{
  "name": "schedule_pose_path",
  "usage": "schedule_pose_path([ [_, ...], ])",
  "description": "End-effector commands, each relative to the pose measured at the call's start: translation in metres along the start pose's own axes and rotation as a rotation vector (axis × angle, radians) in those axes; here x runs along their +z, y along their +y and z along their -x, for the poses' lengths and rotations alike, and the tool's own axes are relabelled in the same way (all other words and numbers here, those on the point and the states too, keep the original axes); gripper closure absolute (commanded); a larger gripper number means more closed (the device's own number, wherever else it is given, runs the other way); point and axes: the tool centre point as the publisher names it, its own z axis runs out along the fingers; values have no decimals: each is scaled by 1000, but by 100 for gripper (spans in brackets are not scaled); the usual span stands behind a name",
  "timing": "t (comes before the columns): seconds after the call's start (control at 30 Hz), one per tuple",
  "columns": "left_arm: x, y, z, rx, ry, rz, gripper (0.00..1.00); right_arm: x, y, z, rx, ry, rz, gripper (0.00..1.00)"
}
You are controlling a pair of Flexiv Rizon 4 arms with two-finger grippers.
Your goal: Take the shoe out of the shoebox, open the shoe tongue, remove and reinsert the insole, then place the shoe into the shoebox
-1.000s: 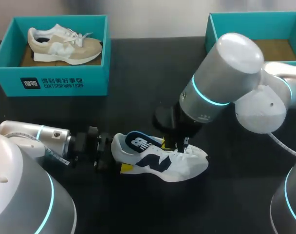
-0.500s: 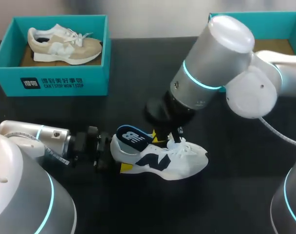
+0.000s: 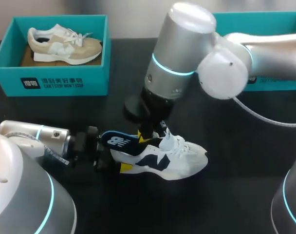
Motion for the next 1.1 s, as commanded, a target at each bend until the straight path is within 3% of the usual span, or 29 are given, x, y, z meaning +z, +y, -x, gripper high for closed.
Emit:
schedule_pose_path([
  [0.03, 2, 0, 1, -1, 0, 2, 100, 7, 11, 12, 9, 58, -50, 94],
  [0.1, 2, 0, 1, -1, 0, 2, 100, 6, 12, 13, 16, 57, -54, 78],
  [0.23, 2, 0, 1, -1, 0, 2, 100, 0, 9, 13, 62, 47, -61, 33],
  [0.33, 2, 0, 1, -1, 0, 2, 100, -6, 6, 13, 102, 35, -54, 20],
  [0.47, 2, 0, 1, -1, 0, 2, 100, -17, 5, 11, 143, 16, -60, 15],
  [0.5, 2, 0, 1, -1, 0, 2, 100, -20, 5, 10, 158, 11, -69, 1],
  [0.7, 2, 0, 1, -1, 0, 2, 100, -30, 2, 5, 288, -4, -88, 0],
  [0.77, 2, 0, 1, -1, 0, 2, 100, -32, 5, 3, 305, -42, -186, 0],
  [1.1, 2, 0, 1, -1, 0, 2, 100, -32, 5, 3, 305, -42, -186, 0],
])
